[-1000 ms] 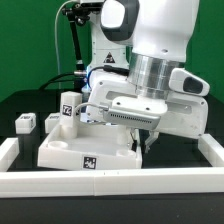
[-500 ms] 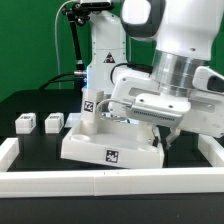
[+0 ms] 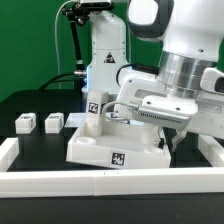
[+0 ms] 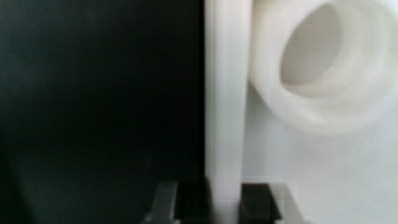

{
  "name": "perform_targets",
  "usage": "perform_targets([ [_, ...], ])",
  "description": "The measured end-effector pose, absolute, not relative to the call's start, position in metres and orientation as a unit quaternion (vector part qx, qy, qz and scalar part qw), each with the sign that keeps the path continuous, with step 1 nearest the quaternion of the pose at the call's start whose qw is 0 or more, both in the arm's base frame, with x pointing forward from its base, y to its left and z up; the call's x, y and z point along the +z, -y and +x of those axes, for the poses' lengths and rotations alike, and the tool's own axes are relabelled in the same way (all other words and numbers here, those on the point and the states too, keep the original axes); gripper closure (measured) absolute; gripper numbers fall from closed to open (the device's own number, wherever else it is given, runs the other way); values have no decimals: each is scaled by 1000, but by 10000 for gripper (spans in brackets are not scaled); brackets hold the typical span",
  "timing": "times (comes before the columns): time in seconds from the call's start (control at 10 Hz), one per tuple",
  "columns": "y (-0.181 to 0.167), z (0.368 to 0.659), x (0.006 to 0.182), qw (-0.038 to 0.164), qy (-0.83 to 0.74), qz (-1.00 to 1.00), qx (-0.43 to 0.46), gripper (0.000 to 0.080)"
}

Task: Assemble square table

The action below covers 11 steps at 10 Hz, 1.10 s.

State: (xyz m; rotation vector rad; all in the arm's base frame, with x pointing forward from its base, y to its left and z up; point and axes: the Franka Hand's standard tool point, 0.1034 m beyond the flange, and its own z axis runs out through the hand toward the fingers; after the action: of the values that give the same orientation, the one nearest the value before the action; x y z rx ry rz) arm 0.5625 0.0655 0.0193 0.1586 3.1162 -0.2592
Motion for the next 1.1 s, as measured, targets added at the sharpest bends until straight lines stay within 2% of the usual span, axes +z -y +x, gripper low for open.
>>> perform_targets([
  [0.2, -50, 566, 17, 10, -998, 38, -57, 739],
  [0.6, -50, 574, 23, 13, -998, 65, -17, 739],
  [0.8, -69, 572, 23, -6, -996, 87, -37, 739],
  [1.1, -71, 573, 20, -12, -995, 93, -41, 739],
])
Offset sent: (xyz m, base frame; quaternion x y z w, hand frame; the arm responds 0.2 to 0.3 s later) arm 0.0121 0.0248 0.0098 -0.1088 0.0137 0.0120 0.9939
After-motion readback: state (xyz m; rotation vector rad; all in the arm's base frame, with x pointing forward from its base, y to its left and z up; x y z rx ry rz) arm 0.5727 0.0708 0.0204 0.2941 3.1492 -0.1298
